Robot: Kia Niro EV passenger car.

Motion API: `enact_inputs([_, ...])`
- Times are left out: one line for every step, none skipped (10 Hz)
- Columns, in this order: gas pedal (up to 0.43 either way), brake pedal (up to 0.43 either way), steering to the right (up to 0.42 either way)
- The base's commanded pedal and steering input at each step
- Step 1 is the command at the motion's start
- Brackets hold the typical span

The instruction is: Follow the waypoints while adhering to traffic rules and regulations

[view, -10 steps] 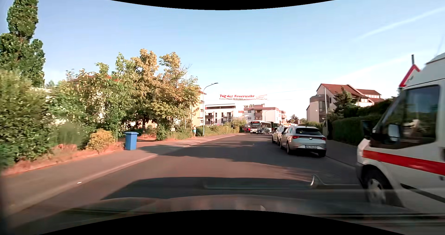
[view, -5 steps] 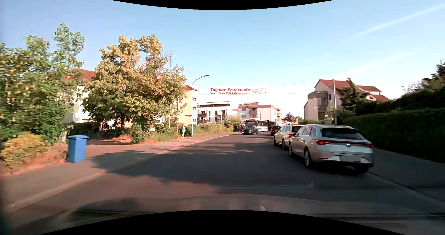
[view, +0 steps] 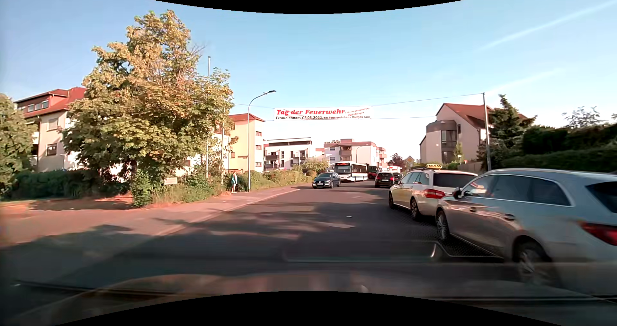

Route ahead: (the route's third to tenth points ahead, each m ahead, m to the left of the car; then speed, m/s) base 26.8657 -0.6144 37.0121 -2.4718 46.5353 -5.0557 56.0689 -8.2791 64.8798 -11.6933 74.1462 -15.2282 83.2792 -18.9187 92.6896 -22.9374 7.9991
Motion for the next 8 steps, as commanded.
enact_inputs([0.039, 0.0, 0.021])
enact_inputs([0.039, 0.0, 0.021])
enact_inputs([0.039, 0.0, 0.021])
enact_inputs([0.039, 0.0, 0.021])
enact_inputs([0.039, 0.0, 0.021])
enact_inputs([0.039, 0.0, 0.021])
enact_inputs([0.039, 0.0, 0.021])
enact_inputs([0.039, 0.0, 0.021])
